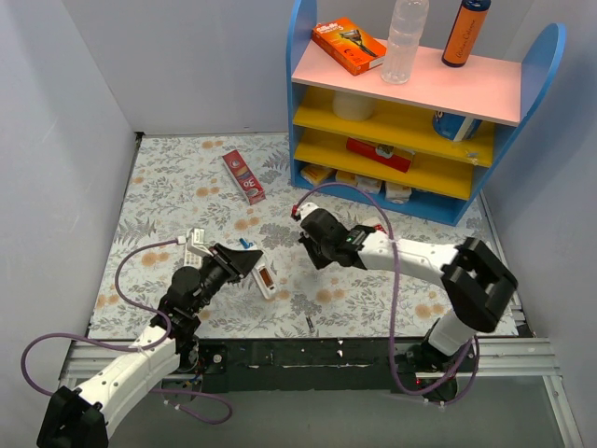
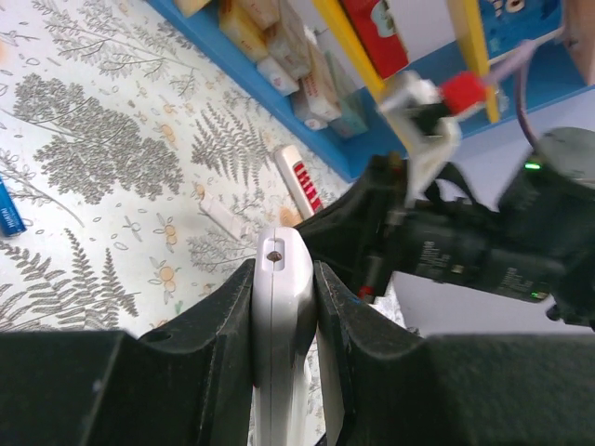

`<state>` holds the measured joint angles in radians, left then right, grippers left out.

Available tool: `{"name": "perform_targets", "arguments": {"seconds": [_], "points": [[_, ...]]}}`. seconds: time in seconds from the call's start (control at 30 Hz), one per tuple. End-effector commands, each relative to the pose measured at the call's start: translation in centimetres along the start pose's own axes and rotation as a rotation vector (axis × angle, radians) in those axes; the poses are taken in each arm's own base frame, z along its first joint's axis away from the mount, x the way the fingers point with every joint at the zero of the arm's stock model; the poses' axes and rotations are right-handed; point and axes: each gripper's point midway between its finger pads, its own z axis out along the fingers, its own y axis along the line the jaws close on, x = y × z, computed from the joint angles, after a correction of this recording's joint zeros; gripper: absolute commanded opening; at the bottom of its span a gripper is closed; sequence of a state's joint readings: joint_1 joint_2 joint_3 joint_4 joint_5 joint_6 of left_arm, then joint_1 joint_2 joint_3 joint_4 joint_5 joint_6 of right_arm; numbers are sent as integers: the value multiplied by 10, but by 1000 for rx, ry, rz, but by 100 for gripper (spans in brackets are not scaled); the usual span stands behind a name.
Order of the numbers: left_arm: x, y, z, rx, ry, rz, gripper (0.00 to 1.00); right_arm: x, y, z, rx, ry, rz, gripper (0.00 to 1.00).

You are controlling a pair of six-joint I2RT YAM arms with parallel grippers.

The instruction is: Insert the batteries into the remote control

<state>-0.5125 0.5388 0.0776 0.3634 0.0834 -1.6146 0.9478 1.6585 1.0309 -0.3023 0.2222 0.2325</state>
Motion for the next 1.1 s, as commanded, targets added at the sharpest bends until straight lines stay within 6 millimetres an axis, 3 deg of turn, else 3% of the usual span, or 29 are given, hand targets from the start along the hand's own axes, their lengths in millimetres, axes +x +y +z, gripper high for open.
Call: {"name": "perform_targets", "arguments": {"seconds": [0.0,0.03,0.07,0.2,0.5,0.8,1.07], "points": [[-22,-26,-3,129,-113,-44,0,-83,27,-65,-138,-404,42,1],[-21,-24,-3,128,-112,-48,0,-80,29,-69,-157,-424,41,1],[-23,-27,-3,139,-120,-51,0,-98,35,-82,-194,-519,51,1],[-26,-36,-4,187,-133,-26,0,-120,55,-128,-302,-723,44,1],[-41,-50,-5,228,-189,34,0,-133,93,-189,-456,-1040,-15,1],[-44,-56,-7,238,-195,63,0,-131,119,-201,-541,-1116,-42,1],[-49,-61,-9,237,-207,77,0,-127,128,-181,-532,-1098,-14,1]]}}
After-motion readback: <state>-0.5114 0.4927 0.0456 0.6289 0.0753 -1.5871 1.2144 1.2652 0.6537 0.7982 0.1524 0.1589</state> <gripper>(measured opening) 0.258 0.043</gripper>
